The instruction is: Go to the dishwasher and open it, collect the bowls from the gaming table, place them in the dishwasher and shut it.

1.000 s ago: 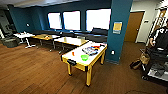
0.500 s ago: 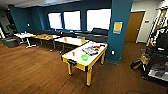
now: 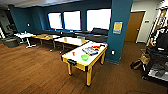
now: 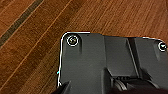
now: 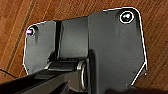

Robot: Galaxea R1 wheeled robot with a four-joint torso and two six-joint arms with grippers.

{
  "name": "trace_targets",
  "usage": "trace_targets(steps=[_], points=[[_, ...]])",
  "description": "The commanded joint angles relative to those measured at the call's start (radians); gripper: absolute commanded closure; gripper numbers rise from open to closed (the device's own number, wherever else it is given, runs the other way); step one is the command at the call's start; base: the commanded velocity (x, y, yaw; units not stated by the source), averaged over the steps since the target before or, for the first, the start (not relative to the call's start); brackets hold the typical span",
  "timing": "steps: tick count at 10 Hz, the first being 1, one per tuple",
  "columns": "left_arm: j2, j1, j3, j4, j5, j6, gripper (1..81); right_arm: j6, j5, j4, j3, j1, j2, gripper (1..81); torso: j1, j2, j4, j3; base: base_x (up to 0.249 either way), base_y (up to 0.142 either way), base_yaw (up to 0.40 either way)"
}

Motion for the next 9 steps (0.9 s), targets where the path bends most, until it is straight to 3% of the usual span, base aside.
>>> trace_targets(steps=[1, 5, 9], points=[[-0.007, -0.042, -0.007, 0.003, 0.041, 0.009, 1.0, -0.002, -0.052, 0.008, 0.005, 0.051, 0.005, 1.0, 0.0, 0.0, 0.0, 0.0, 0.0, 0.0, 0.0], [-0.007, -0.042, -0.007, 0.003, 0.042, 0.009, 1.0, -0.003, -0.052, 0.007, 0.005, 0.053, 0.007, 1.0, 0.0, 0.0, 0.0, 0.0, 0.0, 0.0, 0.0], [-0.007, -0.042, -0.007, 0.003, 0.041, 0.009, 1.0, -0.003, -0.052, 0.007, 0.004, 0.051, 0.01, 1.0, 0.0, 0.0, 0.0, 0.0, 0.0, 0.098, 0.0]])
